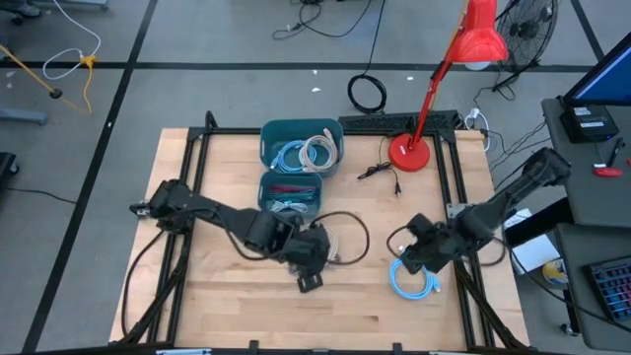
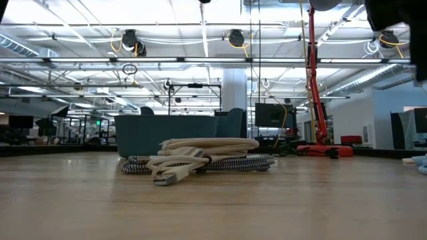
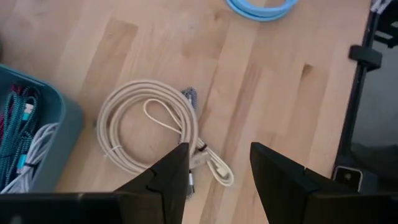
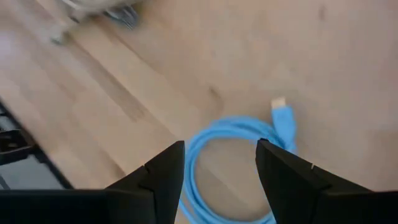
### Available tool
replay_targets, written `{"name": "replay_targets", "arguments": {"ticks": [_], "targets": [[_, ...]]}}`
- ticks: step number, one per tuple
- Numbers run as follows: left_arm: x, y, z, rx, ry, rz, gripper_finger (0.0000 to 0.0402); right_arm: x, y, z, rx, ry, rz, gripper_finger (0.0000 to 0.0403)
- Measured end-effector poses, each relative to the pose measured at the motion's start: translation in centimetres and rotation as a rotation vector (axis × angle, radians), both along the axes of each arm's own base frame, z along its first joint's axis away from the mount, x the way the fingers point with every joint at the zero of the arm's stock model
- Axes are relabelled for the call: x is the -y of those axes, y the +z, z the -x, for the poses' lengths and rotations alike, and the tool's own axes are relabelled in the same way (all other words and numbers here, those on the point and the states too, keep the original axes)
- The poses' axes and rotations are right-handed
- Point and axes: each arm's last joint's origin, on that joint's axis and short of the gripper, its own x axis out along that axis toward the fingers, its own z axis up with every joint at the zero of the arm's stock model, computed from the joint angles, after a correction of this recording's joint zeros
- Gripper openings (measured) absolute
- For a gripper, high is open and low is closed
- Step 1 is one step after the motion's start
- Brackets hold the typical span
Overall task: Pick & Place USB Port
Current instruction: Put the blue HDMI cable into the top blue bin
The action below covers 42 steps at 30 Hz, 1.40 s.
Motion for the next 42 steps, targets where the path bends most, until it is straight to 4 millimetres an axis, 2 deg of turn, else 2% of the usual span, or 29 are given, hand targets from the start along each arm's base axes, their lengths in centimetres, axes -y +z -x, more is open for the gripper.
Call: {"name": "replay_targets", "arguments": {"ticks": [6, 12, 18, 21, 25, 29, 30, 33, 38, 42], "targets": [[2.8, 0.0, 1.2, 0.014, -0.060, -0.038, 0.0172, -0.3, -4.9, 0.3, -0.228, -0.034, -0.049, 0.0187], [5.1, 0.0, 2.3, 0.032, -0.068, -0.069, 0.0172, -0.5, -7.6, 1.1, -0.355, -0.039, -0.055, 0.0187], [6.4, -0.2, 3.7, -0.013, -0.066, -0.093, 0.0172, -1.0, -10.2, 1.0, -0.359, -0.011, -0.080, 0.0187], [6.7, -0.3, 4.1, -0.015, -0.040, -0.116, 0.0172, -1.1, -11.8, 1.5, -0.419, -0.027, -0.080, 0.0183], [6.6, -0.3, 4.2, 0.004, 0.022, -0.131, 0.0172, -1.2, -13.1, 2.0, -0.500, -0.058, -0.060, 0.0139], [6.5, -0.2, 4.2, 0.044, 0.122, -0.142, 0.0172, -1.6, -12.5, 1.7, -0.427, -0.080, -0.122, 0.0044], [6.4, -0.2, 4.2, 0.055, 0.159, -0.150, 0.0172, -1.8, -12.0, 1.4, -0.388, -0.082, -0.137, 0.0031], [5.9, -0.2, 4.6, 0.065, 0.283, -0.171, 0.0172, -2.0, -10.4, 0.9, -0.297, -0.137, -0.123, 0.0030], [5.0, -0.2, 5.1, 0.080, 0.476, -0.163, 0.0172, -2.4, -5.7, -0.9, -0.094, -0.209, -0.039, 0.0030], [4.4, 0.1, 4.9, 0.133, 0.542, -0.173, 0.0172, -2.5, -1.4, -2.8, 0.106, -0.254, 0.060, 0.0030]]}}
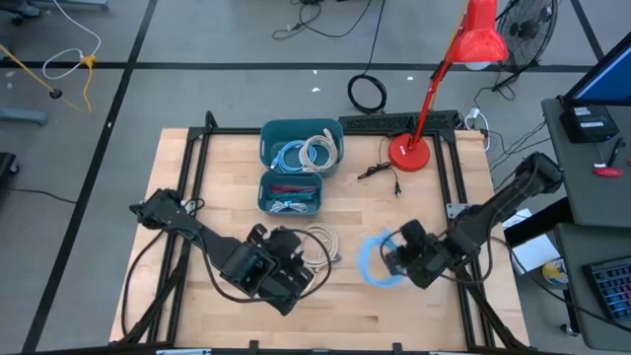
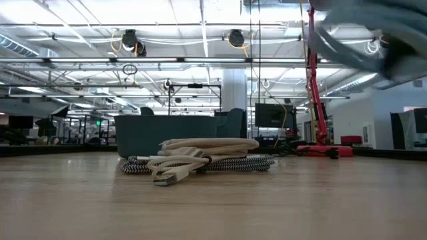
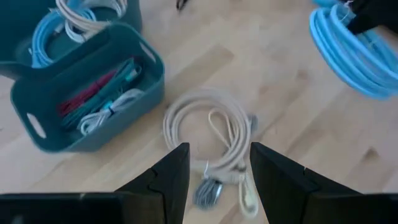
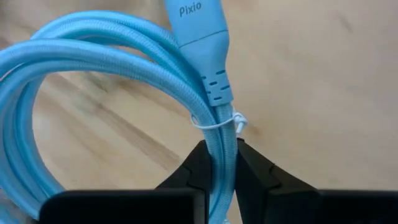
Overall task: Pick & Place USB Port
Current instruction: Put the blue HDMI cable into the top blue bin
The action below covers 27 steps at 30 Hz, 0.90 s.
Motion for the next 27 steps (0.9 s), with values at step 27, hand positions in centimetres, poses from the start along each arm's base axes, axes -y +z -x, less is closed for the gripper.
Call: {"name": "replay_targets", "arguments": {"ticks": [27], "targets": [[-4.8, 14.0, 2.6, 0.509, 0.046, -0.600, 0.0172, 15.2, 15.5, -9.1, 0.319, -0.189, 0.942, 0.0030]]}}
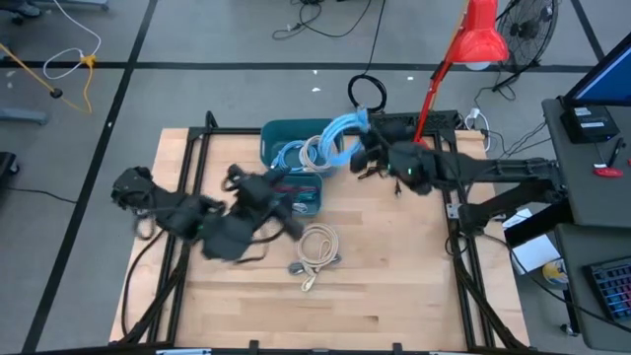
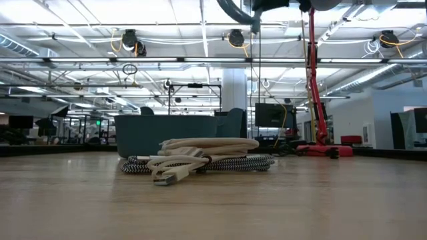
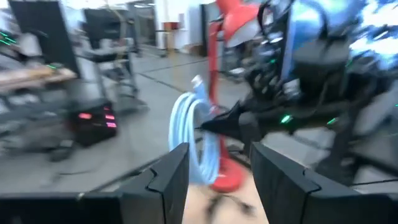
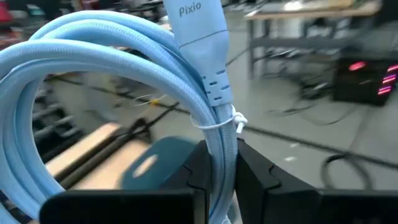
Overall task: Pick & Place USB Port
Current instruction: Put the blue HDMI cable into the top blue bin
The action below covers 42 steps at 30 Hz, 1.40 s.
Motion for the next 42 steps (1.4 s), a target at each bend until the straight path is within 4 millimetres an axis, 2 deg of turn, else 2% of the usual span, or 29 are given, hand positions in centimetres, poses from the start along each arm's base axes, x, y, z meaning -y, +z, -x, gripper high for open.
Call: {"name": "replay_targets", "arguments": {"ticks": [3, 6, 12, 14, 19, 25, 32, 42], "targets": [[-2.2, -0.8, -2.0, -0.049, 0.042, -0.018, 0.0172, 2.2, 0.4, 0.2, -0.032, -0.056, 0.058, 0.0030], [-4.9, -2.0, -4.1, -0.086, 0.125, -0.027, 0.0172, 3.6, 0.9, 0.3, -0.090, -0.061, 0.125, 0.0030], [-10.6, -5.0, -8.5, -0.153, 0.158, 0.019, 0.0172, 4.3, 2.1, 0.2, -0.181, -0.035, 0.243, 0.0030], [-11.9, -5.8, -9.6, -0.145, 0.155, 0.039, 0.0172, 4.3, 2.1, 0.1, -0.225, -0.025, 0.274, 0.0030], [-12.4, -6.1, -10.8, -0.142, 0.221, -0.029, 0.0172, 4.3, 2.1, 0.1, -0.257, -0.020, 0.293, 0.0030], [-13.2, -5.6, -11.0, -0.232, 0.247, -0.129, 0.0172, 4.0, 2.2, 0.2, -0.271, -0.012, 0.309, 0.0030], [-13.8, -6.0, -10.8, -0.287, 0.290, -0.146, 0.0172, 3.5, 2.6, 0.9, -0.281, 0.013, 0.324, 0.0031], [-13.3, -6.1, -10.5, -0.316, 0.296, -0.158, 0.0172, 1.7, 2.9, 1.5, -0.327, 0.043, 0.354, 0.0031]]}}
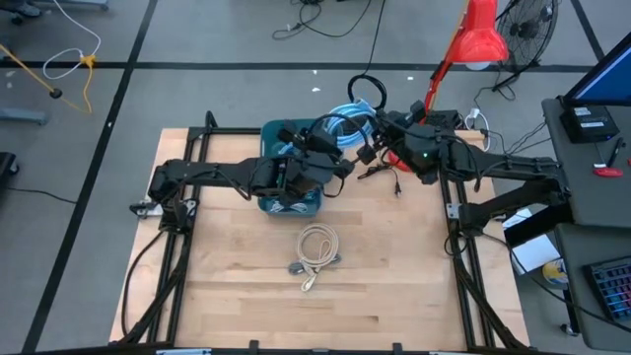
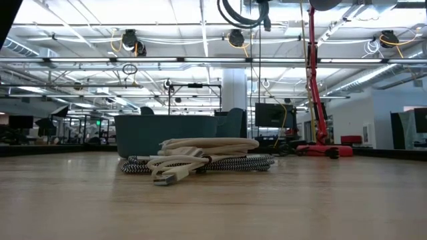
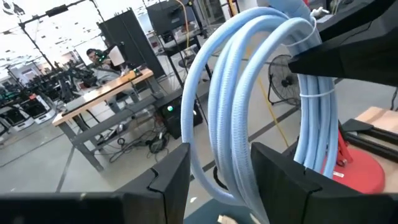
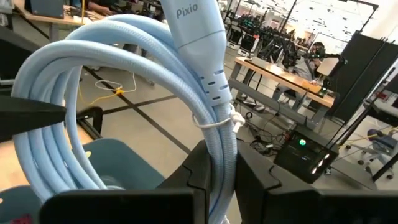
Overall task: Pick & Place USB Port
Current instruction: Put the blue HDMI cable into the top blue bin
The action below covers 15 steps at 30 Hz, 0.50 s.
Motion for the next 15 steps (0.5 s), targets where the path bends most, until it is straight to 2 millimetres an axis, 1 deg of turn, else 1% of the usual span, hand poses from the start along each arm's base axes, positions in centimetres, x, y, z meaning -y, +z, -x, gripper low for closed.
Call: {"name": "replay_targets", "arguments": {"ticks": [7, 10, 15], "targets": [[0.0, -0.1, 0.1, -0.017, 0.008, -0.002, 0.0172, -0.8, 0.0, 0.4, -0.015, 0.015, -0.011, 0.0031], [0.0, -0.2, 0.2, -0.008, 0.030, -0.002, 0.0172, -1.6, 0.2, 0.8, -0.006, 0.045, -0.010, 0.0031], [-0.9, -0.2, 0.3, 0.019, 0.065, 0.010, 0.0168, -3.3, 0.6, 1.1, 0.003, 0.109, -0.004, 0.0031]]}}
